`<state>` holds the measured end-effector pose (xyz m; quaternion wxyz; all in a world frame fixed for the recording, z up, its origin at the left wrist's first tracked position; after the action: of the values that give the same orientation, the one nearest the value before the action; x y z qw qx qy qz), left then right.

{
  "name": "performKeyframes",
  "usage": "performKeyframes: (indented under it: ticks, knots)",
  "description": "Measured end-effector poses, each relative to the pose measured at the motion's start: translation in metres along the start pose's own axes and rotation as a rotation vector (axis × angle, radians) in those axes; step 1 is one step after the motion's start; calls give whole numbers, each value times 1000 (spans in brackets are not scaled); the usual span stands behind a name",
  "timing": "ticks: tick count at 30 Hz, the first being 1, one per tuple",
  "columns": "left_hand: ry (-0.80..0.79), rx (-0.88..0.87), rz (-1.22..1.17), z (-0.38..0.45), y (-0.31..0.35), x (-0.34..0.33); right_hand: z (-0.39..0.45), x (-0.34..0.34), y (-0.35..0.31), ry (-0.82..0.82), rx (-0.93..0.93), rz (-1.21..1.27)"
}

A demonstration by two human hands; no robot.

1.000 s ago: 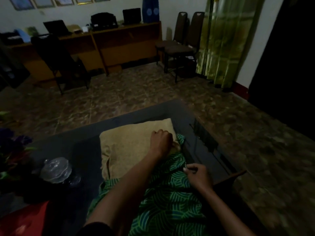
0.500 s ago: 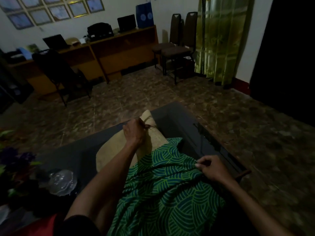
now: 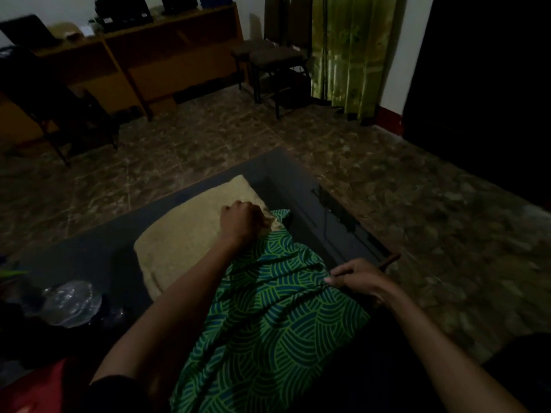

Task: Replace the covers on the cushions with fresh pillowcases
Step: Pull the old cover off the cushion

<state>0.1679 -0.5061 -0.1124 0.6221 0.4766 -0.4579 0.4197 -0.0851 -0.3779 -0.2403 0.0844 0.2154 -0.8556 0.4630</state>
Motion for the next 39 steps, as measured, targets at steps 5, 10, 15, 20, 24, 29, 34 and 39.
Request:
performKeyframes:
  ticks: [5,10,15,20,24,29,34,39]
  knots:
    - [74,125,-15,6,-2,8,-16,16,13,59,0,-63]
    - [157,246,-96,5,-19,31,-34,44,30,114,0,-192]
    - [138,237,-178,-6,-16,25,-47,39,37,23,4,-351]
    - [-35,-32,-79,-8,2,14,-42,21,-17,54,164,-247]
    - [-85,29,-26,-13,0,3,-37,-1,-29,128,191,-296]
    - [67,93,-70,-11,5,13,-50,17,-17,184,140,-300]
    - [144,152,-125,-6,-11,32,-65,31,-4,146,110,-405]
    - [138,178,-194,-15,-18,33,-67,30,8,42,62,-503]
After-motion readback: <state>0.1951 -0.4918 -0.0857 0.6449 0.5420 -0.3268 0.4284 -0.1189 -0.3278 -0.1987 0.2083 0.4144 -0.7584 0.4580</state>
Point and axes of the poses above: each hand's wrist, its own z-axis towards the middle knuckle, its own x-axis out of the back of the hand, y = z × x, the point moved 9 cm from there along z, towards the middle knuckle, and after that the axes turned 5 degrees about -z, right-handed, at the moved point
